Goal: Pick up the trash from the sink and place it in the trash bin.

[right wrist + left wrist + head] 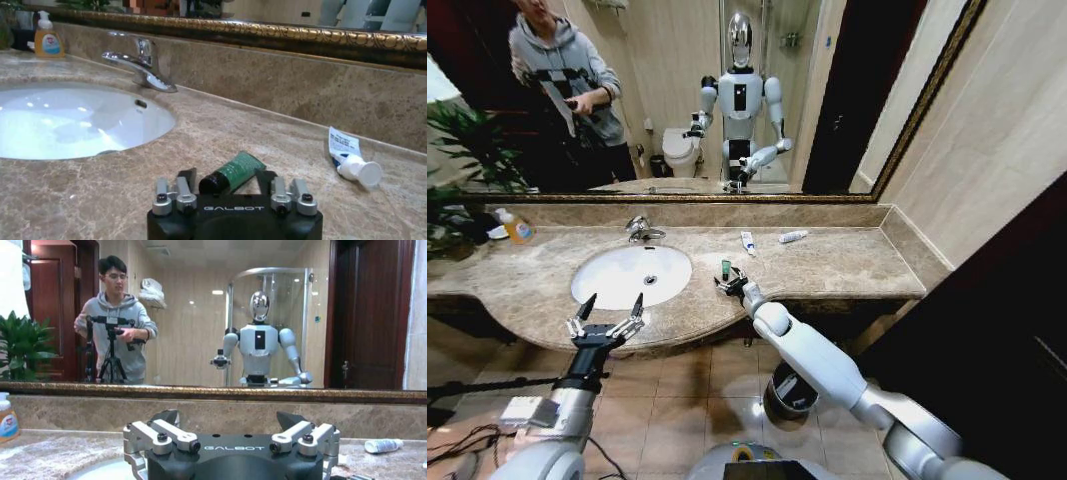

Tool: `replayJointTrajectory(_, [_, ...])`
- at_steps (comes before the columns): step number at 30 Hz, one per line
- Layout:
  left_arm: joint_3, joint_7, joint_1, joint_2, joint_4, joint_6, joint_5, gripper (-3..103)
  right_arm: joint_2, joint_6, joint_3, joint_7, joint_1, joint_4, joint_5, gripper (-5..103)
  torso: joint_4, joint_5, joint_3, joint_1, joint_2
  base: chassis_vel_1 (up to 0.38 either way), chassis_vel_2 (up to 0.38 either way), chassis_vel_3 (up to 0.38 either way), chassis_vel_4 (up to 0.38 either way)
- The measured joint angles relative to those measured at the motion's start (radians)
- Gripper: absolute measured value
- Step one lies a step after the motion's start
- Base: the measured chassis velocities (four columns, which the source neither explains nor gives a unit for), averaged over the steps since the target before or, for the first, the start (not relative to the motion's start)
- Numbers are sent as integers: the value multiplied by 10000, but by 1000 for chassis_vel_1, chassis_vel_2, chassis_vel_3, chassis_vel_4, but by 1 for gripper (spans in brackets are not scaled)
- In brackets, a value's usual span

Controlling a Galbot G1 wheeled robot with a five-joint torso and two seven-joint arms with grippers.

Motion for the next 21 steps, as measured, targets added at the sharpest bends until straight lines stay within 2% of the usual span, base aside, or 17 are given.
replayJointTrajectory(1, [0,0,0,0,0,0,0,100,0,0,0,0,0,0,0,56,0,0,0,0,0,0,0,0,0])
replayJointTrajectory(2, [0,0,-1,0,0,0,0,100,33,51,52,-28,-3,-28,-39,50,0,0,0,0,0,0,0,0,0])
replayJointTrajectory(3, [0,0,0,0,0,0,0,100,68,95,120,-80,-9,-55,-137,50,0,0,0,0,0,0,0,0,0])
replayJointTrajectory(6, [0,0,0,0,0,0,0,100,74,155,189,-137,-14,-83,-228,39,0,0,0,0,0,0,0,0,0])
replayJointTrajectory(7, [0,0,0,0,0,0,0,100,74,155,189,-137,-14,-83,-228,39,0,0,0,0,0,0,0,0,0])
replayJointTrajectory(11, [0,0,0,0,1,0,0,100,-41,240,260,-207,-65,-80,-274,18,-1,1,-1,0,0,0,0,0,0])
replayJointTrajectory(12, [0,0,0,0,1,0,0,100,-41,240,260,-207,-65,-80,-274,18,-1,1,-1,0,0,0,0,0,0])
replayJointTrajectory(14, [0,0,0,0,0,0,0,100,-53,283,330,-236,-129,-42,-295,10,1,1,-2,0,0,0,0,0,0])
replayJointTrajectory(16, [0,0,0,0,0,0,0,100,-84,289,344,-252,-165,10,-315,10,1,1,-2,0,0,0,0,0,0])
replayJointTrajectory(18, [0,0,0,0,0,0,0,100,-172,293,346,-289,-252,166,-368,3,0,0,-1,0,0,0,0,0,0])
replayJointTrajectory(21, [0,0,0,0,0,0,0,100,-242,287,354,-293,-341,336,-386,1,0,0,-1,0,0,0,0,0,0])
